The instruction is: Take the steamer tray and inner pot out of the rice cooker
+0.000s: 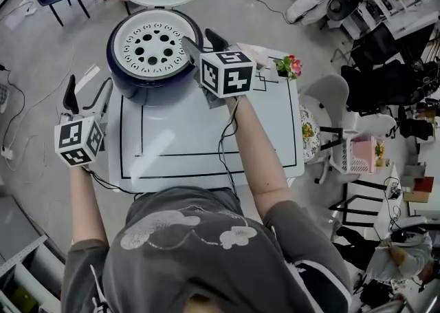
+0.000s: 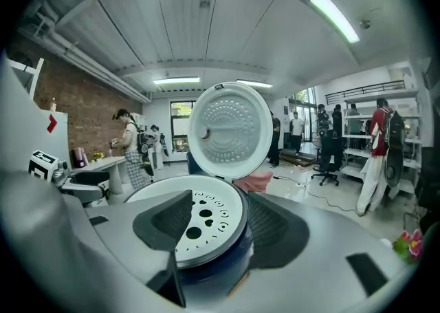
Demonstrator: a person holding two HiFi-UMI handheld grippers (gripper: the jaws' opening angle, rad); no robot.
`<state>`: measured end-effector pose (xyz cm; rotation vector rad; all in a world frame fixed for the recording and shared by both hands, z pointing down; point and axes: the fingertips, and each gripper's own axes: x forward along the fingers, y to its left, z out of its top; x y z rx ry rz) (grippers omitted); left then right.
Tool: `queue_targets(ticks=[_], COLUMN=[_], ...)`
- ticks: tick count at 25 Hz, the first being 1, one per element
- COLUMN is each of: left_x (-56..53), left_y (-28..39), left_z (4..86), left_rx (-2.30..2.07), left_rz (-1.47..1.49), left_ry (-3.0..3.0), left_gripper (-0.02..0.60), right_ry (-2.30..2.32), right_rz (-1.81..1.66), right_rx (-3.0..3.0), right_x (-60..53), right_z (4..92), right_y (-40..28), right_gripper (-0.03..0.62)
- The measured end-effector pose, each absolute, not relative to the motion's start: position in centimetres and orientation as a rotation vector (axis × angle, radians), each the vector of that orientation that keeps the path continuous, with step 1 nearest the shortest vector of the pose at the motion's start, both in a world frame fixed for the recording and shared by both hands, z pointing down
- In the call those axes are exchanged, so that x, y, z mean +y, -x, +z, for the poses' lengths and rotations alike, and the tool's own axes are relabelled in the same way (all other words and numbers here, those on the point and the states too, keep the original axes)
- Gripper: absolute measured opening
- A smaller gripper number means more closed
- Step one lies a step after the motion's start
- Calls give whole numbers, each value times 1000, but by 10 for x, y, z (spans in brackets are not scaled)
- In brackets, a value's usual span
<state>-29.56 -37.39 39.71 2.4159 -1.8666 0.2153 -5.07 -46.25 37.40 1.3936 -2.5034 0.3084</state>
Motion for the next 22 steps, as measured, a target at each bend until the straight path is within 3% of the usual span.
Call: queue_targets(ticks=[22], left_x=[-434], left_y=[297], left_z=[431], left_rx=[-1696], left_rz=[101], left_ry=[-2479], left_gripper=[428], right_ry=[-1119], right_rz=[126], right_rx=[-1928], right_x=[-540], right_z=[462], right_y=[68], right_gripper=[313])
